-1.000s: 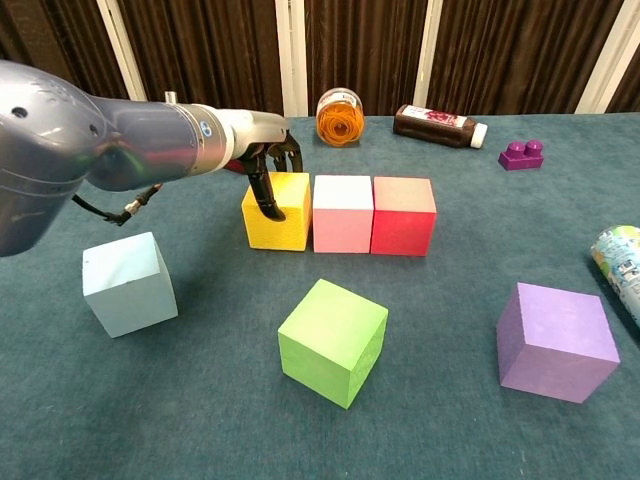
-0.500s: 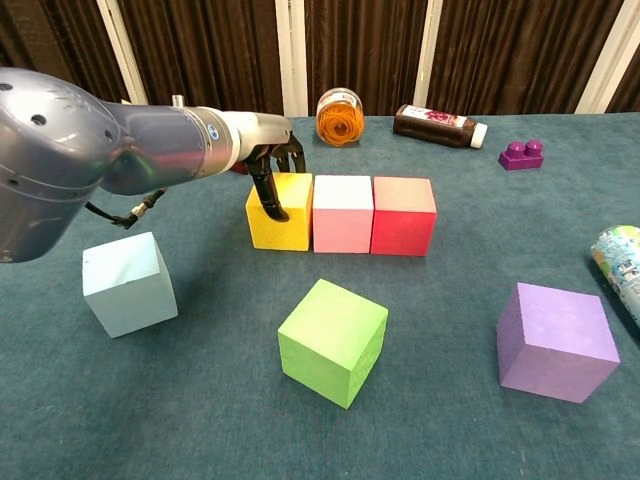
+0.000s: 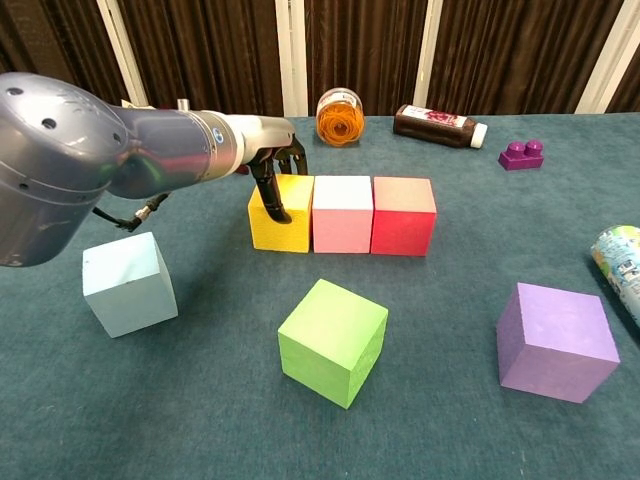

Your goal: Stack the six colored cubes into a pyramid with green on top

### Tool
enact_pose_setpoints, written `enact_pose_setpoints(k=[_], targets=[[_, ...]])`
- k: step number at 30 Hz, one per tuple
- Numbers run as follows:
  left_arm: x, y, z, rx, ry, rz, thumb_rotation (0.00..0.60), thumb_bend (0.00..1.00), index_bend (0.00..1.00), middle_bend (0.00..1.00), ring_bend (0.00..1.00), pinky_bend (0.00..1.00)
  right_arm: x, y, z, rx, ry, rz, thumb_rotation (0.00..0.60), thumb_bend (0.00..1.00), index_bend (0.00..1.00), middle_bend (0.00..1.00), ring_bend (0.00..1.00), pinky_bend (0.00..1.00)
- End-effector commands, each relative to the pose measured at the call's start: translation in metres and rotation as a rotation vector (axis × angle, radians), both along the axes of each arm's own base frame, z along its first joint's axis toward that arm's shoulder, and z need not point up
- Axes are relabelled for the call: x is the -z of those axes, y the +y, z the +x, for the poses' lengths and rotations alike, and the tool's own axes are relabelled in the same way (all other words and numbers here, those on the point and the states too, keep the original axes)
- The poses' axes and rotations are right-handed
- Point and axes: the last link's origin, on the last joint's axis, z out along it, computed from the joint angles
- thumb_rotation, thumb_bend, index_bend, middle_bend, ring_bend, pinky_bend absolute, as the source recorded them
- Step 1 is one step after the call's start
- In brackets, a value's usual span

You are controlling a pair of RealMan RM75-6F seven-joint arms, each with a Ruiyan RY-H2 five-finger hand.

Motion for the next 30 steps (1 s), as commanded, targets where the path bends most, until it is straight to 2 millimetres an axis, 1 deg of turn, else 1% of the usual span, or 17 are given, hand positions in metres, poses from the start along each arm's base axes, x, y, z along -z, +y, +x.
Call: enact_pose_setpoints(k=[1,8,12,15,22,26,30], targets=[[0.000,0.000,0.000,-0.001,0.000,0.001,0.600,0.34,0.32,0.30,0.00,0.00,0.000,0.000,0.000,0.000,0.000,-0.001,0.600,0.27,0.04,0.03,0.00,0.00],[0.000,-0.001,0.002,-0.004,-0.003,-0.003,0.600,0.32,0.29,0.28,0.00,0.00,0.000,0.000,0.000,0.000,-0.001,-0.001,0.600,0.27,0.04,0.03,0.00,0.00],[0.000,-0.001,0.002,-0.005,0.007,-0.008,0.600,0.31,0.23,0.23,0.00,0.00,-0.001,0.000,0.000,0.001,-0.001,-0.001,0.600,0.27,0.04,0.03,0.00,0.00],[0.000,-0.002,0.001,-0.006,0.016,-0.011,0.600,0.30,0.19,0.18,0.00,0.00,0.000,-0.001,-0.001,0.001,-0.001,0.001,0.600,0.27,0.04,0.03,0.00,0.00],[-0.001,-0.003,0.001,-0.005,0.043,-0.023,0.600,0.30,0.11,0.11,0.00,0.00,0.000,-0.001,-0.001,0.002,0.000,0.003,0.600,0.27,0.04,0.03,0.00,0.00],[-0.006,-0.006,0.005,0.010,0.057,-0.027,0.600,0.30,0.07,0.06,0.00,0.00,0.000,-0.001,-0.001,0.003,0.002,0.005,0.600,0.27,0.04,0.03,0.00,0.00],[-0.018,-0.007,0.009,0.032,0.064,-0.005,0.600,0.30,0.04,0.02,0.00,0.00,0.000,-0.001,-0.001,0.004,0.005,0.010,0.600,0.27,0.04,0.03,0.00,0.00]])
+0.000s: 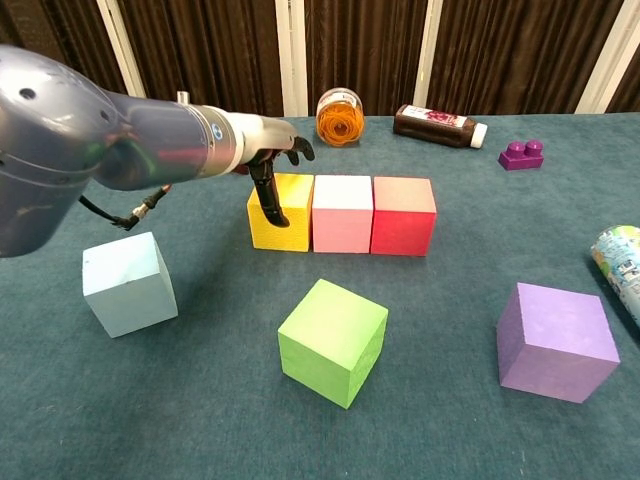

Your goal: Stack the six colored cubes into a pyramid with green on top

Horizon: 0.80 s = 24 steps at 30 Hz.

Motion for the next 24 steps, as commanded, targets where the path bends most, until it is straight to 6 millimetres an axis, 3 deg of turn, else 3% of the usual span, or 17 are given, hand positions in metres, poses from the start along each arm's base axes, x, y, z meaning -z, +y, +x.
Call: enact_pose_setpoints(k=[1,4,5,8,12,14,21,24], targets=[[-0.015,0.000,0.003,0.024,0.007,0.032,0.600,0.30,0.03,0.01,0.00,0.00,0.000,0.000,0.000,0.000,0.002,0.003,0.600,0.27,0.04,0.03,0.00,0.00],[-0.036,-0.001,0.004,0.050,-0.018,0.063,0.600,0.30,0.03,0.00,0.00,0.00,0.000,0.000,-0.001,-0.001,0.008,0.005,0.600,0.27,0.04,0.03,0.00,0.00],[-0.059,0.000,0.007,0.063,-0.094,0.118,0.600,0.30,0.03,0.00,0.00,0.00,0.001,0.000,-0.001,-0.007,0.018,0.011,0.600,0.27,0.04,0.03,0.00,0.00],[-0.100,-0.011,-0.008,0.090,-0.237,0.173,0.600,0.30,0.03,0.00,0.00,0.00,0.002,0.000,0.001,-0.020,0.022,0.014,0.600,0.27,0.04,0.03,0.00,0.00],[-0.133,-0.019,-0.036,0.094,-0.292,0.229,0.600,0.30,0.04,0.02,0.00,0.00,0.007,0.000,0.005,-0.050,0.032,0.022,0.600,0.27,0.04,0.03,0.00,0.00],[-0.151,-0.026,-0.060,0.079,-0.288,0.256,0.600,0.30,0.05,0.03,0.00,0.00,0.012,0.000,0.010,-0.077,0.042,0.047,0.600,0.27,0.04,0.03,0.00,0.00],[-0.189,-0.051,-0.114,0.088,-0.338,0.321,0.600,0.30,0.05,0.04,0.00,0.00,0.017,-0.006,0.025,-0.124,0.038,0.076,0.600,0.27,0.06,0.03,0.00,0.00],[-0.211,-0.072,-0.142,0.127,-0.352,0.384,0.600,0.30,0.05,0.04,0.00,0.00,0.013,-0.012,0.040,-0.169,0.092,0.103,0.600,0.27,0.07,0.03,0.00,0.00]])
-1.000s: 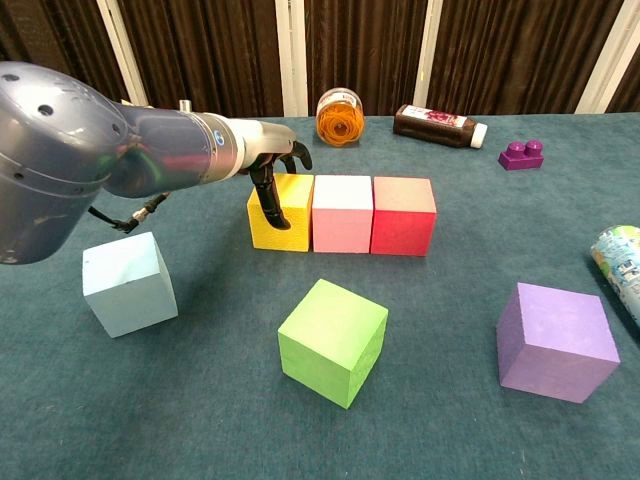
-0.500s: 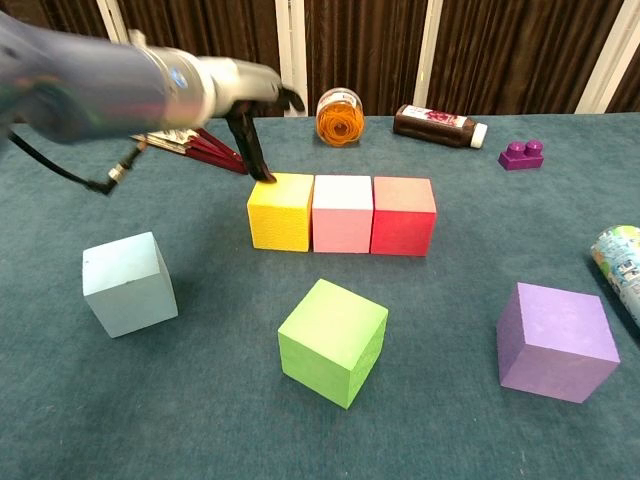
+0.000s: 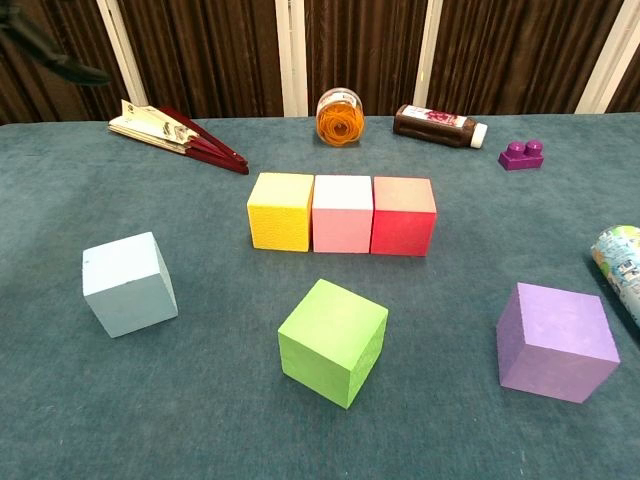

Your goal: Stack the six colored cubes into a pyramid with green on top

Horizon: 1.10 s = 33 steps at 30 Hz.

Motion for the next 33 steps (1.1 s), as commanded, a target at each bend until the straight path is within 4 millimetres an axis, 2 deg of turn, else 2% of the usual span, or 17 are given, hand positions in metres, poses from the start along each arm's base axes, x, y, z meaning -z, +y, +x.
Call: enact_pose_setpoints(k=[1,7,12,13,21,25,33], targets=[[-0.031,-0.033,-0.040,0.038,-0.023,0.085,0.600,0.30,0.05,0.04,0.00,0.00,-0.004,-0.007,0.017,-0.046,0.051,0.026,0.600,0.27,0.07,0.03,0.00,0.00],[-0.043,-0.084,-0.079,0.077,-0.025,0.174,0.600,0.30,0.06,0.05,0.00,0.00,-0.005,-0.005,0.030,-0.054,0.076,0.056,0.600,0.27,0.07,0.03,0.00,0.00],[-0.040,-0.109,-0.105,0.052,-0.041,0.189,0.600,0.30,0.07,0.05,0.00,0.00,-0.009,0.005,0.037,-0.051,0.108,0.089,0.600,0.27,0.07,0.03,0.00,0.00],[-0.039,-0.114,-0.116,0.016,-0.060,0.183,0.600,0.30,0.07,0.05,0.00,0.00,-0.009,0.012,0.042,-0.054,0.108,0.104,0.600,0.27,0.07,0.03,0.00,0.00],[-0.032,-0.129,-0.144,-0.035,-0.079,0.232,0.600,0.30,0.07,0.05,0.00,0.00,-0.001,0.033,0.074,-0.097,0.086,0.130,0.600,0.27,0.07,0.03,0.00,0.00],[-0.029,-0.132,-0.150,-0.065,-0.079,0.256,0.600,0.30,0.07,0.05,0.00,0.00,0.006,0.036,0.085,-0.108,0.095,0.147,0.600,0.27,0.07,0.03,0.00,0.00],[-0.020,-0.135,-0.155,-0.098,-0.061,0.275,0.600,0.30,0.07,0.05,0.00,0.00,0.036,0.033,0.110,-0.133,0.127,0.236,0.600,0.27,0.07,0.03,0.00,0.00]])
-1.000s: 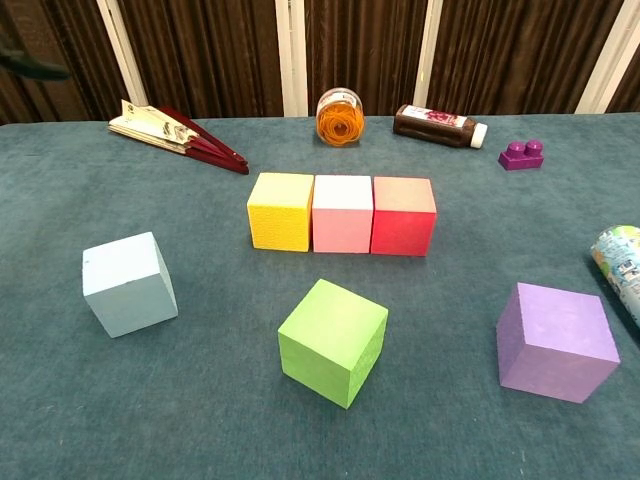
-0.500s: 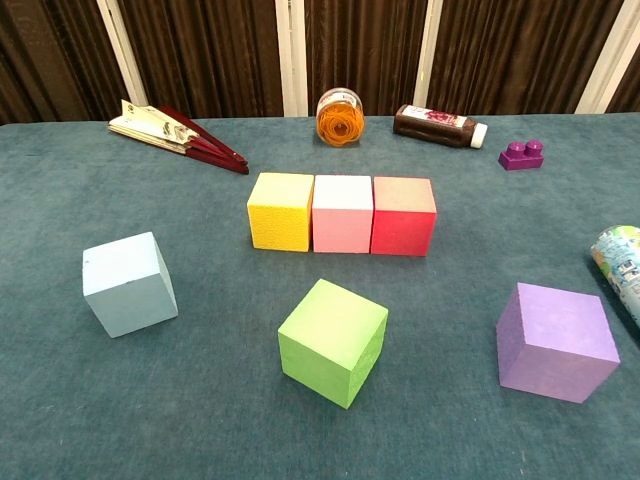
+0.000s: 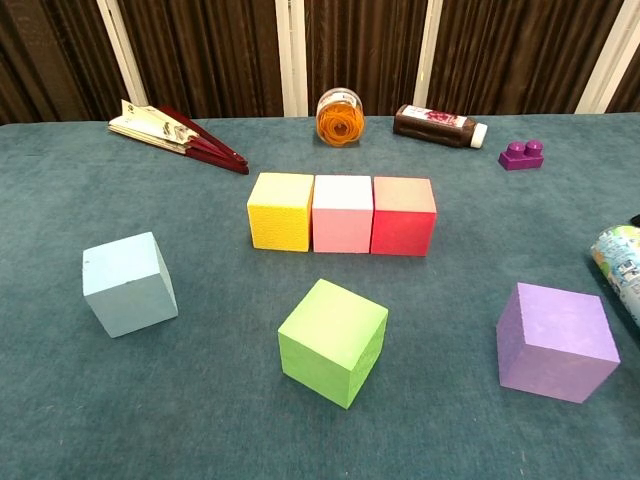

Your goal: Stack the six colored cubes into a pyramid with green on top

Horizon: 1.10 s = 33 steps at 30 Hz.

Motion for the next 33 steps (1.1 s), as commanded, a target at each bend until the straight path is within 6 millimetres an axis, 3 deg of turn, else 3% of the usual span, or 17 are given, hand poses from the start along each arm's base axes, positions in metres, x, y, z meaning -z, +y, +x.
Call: enact_pose_setpoints(k=[1,8,16,33], targets=[[0.004,0.001,-0.002,-0.017,0.024,-0.018,0.600,0.30,0.07,0.05,0.00,0.00,0.014,-0.003,0.013,-0.003,-0.002,0.038,0.600,0.27,0.07,0.03,0.00,0.00],[0.009,0.003,-0.009,-0.129,0.146,-0.059,0.600,0.30,0.09,0.07,0.00,0.00,0.027,-0.013,0.023,0.009,0.010,0.055,0.600,0.27,0.07,0.03,0.00,0.00],[0.012,0.006,-0.006,-0.142,0.155,-0.049,0.600,0.30,0.09,0.07,0.00,0.00,0.035,-0.022,0.032,0.029,0.032,0.056,0.600,0.27,0.07,0.07,0.00,0.00],[0.013,0.011,-0.008,-0.147,0.138,-0.003,0.600,0.30,0.09,0.07,0.00,0.00,0.044,-0.016,0.032,0.057,0.036,0.082,0.600,0.27,0.07,0.12,0.00,0.00]])
